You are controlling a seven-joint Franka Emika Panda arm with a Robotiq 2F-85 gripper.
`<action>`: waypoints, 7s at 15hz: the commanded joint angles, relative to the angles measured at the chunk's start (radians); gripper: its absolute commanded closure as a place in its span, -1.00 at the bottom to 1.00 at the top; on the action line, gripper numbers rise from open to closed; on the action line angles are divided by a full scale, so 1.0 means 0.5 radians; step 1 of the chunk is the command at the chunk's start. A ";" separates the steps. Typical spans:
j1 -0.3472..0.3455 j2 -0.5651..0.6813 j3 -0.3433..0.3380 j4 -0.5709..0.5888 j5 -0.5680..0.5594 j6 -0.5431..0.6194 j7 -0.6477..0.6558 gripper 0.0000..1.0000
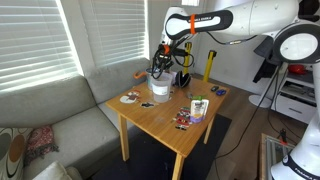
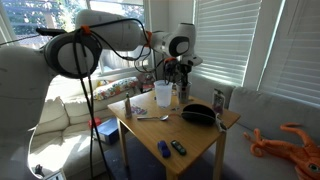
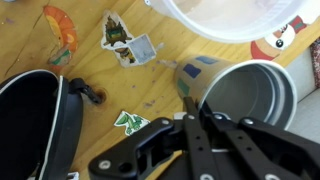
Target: Remove the spoon from the transparent cup and put the silver cup inside the transparent cup, then put the spoon in the silver cup
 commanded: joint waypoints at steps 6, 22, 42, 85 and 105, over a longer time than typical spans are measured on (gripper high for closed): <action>-0.031 -0.049 0.000 0.178 0.069 -0.077 0.050 0.98; -0.007 -0.622 0.130 -0.234 0.188 -0.266 -0.255 0.98; 0.029 -0.621 -0.005 -0.397 -0.018 -0.638 0.023 -0.49; 0.005 -0.942 -0.083 -1.282 -0.196 -0.181 0.382 0.96; 0.148 -0.892 0.249 -1.019 -1.282 0.846 0.870 0.96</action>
